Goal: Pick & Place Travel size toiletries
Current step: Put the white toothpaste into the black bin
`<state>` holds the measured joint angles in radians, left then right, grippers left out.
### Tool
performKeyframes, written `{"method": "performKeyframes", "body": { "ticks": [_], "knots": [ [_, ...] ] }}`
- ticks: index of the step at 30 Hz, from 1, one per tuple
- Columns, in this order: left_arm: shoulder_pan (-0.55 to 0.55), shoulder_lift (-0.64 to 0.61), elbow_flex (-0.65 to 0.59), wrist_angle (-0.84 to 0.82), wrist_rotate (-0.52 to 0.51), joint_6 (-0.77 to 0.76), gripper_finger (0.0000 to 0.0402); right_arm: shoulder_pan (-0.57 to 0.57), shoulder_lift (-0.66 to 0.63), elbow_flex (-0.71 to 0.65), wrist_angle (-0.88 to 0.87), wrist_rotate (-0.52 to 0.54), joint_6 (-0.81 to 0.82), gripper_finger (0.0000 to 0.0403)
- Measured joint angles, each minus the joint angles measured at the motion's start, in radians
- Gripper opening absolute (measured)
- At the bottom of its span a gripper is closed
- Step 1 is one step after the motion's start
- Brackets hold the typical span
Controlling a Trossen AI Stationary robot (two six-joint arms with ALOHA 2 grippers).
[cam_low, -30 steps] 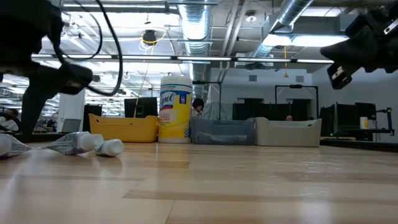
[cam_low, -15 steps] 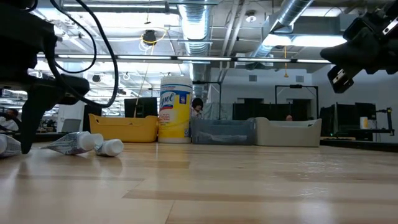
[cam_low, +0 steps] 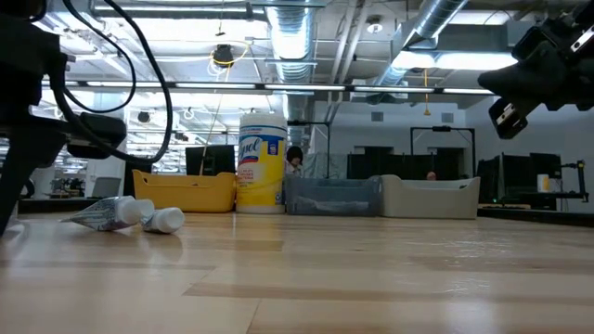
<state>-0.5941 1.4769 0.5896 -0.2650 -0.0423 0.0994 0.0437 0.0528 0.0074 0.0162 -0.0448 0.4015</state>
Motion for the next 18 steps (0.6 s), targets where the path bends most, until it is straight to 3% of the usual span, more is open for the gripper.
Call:
{"method": "performKeyframes", "body": {
  "ticks": [4, 8, 13, 18],
  "knots": [
    [0.000, 0.000, -0.001, 0.004, 0.000, 0.001, 0.0068, 0.000, 0.000, 0.000, 0.000, 0.000, 0.000, 0.0005],
    [0.000, -0.008, 0.000, 0.006, -0.012, 0.002, 0.0075, 0.000, 0.000, 0.000, 0.000, 0.000, 0.000, 0.0005],
    [0.033, -0.068, 0.019, 0.010, -0.107, 0.010, 0.0077, 0.000, 0.000, 0.000, 0.000, 0.000, 0.000, 0.0005],
    [0.146, -0.171, 0.050, 0.036, -0.199, 0.125, 0.0073, 0.000, 0.000, 0.000, 0.000, 0.000, 0.000, 0.0005]
  ]
}}
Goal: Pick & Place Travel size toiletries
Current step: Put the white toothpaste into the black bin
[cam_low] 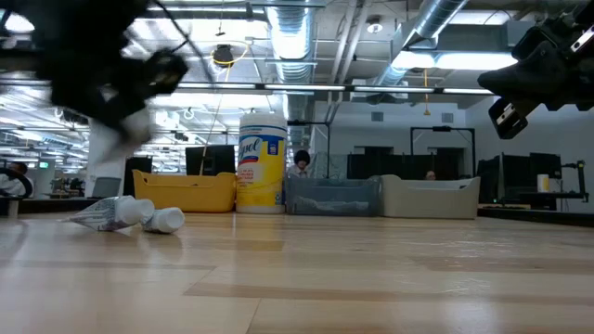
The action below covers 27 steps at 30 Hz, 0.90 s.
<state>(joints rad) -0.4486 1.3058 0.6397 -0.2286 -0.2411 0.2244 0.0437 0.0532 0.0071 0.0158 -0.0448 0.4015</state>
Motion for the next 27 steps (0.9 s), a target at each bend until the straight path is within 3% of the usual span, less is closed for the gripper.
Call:
{"method": "performKeyframes", "body": {
  "ticks": [3, 7, 14, 22, 27],
  "knots": [
    [0.113, -0.046, 0.025, 0.082, -0.075, 0.077, 0.0075, 0.000, 0.000, 0.000, 0.000, 0.000, 0.000, 0.0005],
    [0.313, -0.050, 0.072, 0.272, -0.073, 0.160, 0.0076, 0.000, 0.000, 0.000, 0.000, 0.000, 0.000, 0.0005],
    [0.605, 0.117, 0.253, 0.511, -0.014, 0.190, 0.0077, 0.000, 0.000, 0.000, 0.000, 0.000, 0.000, 0.0005],
    [0.723, 0.422, 0.531, 0.530, 0.039, 0.187, 0.0078, 0.000, 0.000, 0.000, 0.000, 0.000, 0.000, 0.0005],
    [0.760, 0.567, 0.620, 0.533, 0.039, 0.187, 0.0078, 0.000, 0.000, 0.000, 0.000, 0.000, 0.000, 0.0005]
  ]
}}
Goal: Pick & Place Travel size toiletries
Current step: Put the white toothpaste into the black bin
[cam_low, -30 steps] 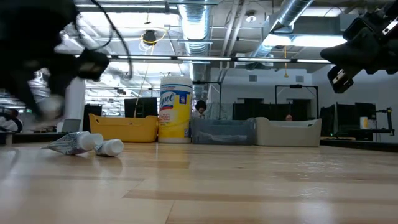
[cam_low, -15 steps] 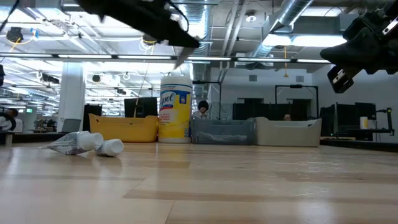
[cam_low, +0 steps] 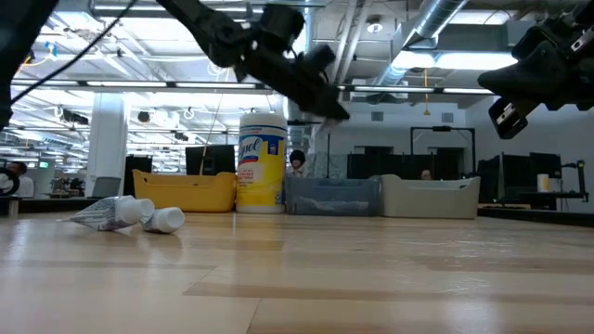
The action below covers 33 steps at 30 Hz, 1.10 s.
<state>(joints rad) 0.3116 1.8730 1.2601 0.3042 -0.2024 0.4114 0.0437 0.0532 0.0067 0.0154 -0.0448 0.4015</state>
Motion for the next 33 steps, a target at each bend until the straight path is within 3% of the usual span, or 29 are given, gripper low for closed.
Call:
{"method": "performKeyframes", "body": {
  "ticks": [13, 17, 21, 24, 26, 33],
  "knots": [
    [0.062, 0.125, 0.013, 0.013, -0.007, -0.008, 0.0107, 0.000, 0.000, 0.000, 0.000, 0.000, 0.000, 0.0005],
    [0.066, 0.125, 0.013, 0.013, -0.007, -0.008, 0.0137, 0.000, 0.000, 0.000, 0.000, 0.000, 0.000, 0.0005],
    [0.065, 0.122, 0.013, 0.009, -0.006, -0.032, 0.0193, 0.000, 0.000, 0.000, 0.000, 0.000, 0.000, 0.0005],
    [0.040, 0.066, 0.011, -0.022, -0.002, -0.050, 0.0240, 0.000, 0.000, 0.000, 0.000, 0.000, 0.000, 0.0005],
    [0.012, -0.009, 0.013, -0.077, 0.056, -0.050, 0.0266, 0.000, 0.000, 0.000, 0.000, 0.000, 0.000, 0.0005],
    [-0.161, -0.326, 0.006, -0.559, 0.299, -0.045, 0.0292, 0.000, 0.000, 0.000, 0.000, 0.000, 0.000, 0.0005]
  ]
}}
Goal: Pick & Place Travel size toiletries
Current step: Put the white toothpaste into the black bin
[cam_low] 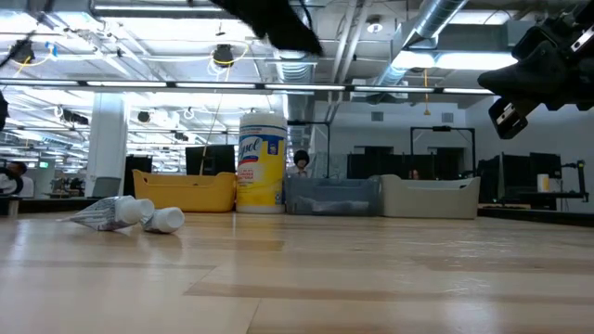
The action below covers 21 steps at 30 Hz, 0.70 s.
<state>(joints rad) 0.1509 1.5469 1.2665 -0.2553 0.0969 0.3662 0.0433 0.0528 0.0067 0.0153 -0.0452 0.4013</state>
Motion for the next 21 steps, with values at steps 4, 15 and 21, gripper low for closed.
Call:
{"method": "performKeyframes", "body": {
  "ticks": [4, 15, 21],
  "knots": [
    [-0.136, -0.169, -0.116, -0.081, 0.081, 0.025, 0.0284, 0.000, 0.000, 0.000, 0.000, 0.000, 0.000, 0.0005],
    [-0.521, -0.468, -0.604, 0.032, -0.051, -0.172, 0.0282, 0.000, 0.000, 0.000, 0.000, 0.000, 0.000, 0.0005],
    [-0.572, -0.413, -0.773, 0.264, -0.122, -0.303, 0.0282, 0.000, -0.001, 0.000, 0.000, 0.000, 0.000, 0.0005]
  ]
}}
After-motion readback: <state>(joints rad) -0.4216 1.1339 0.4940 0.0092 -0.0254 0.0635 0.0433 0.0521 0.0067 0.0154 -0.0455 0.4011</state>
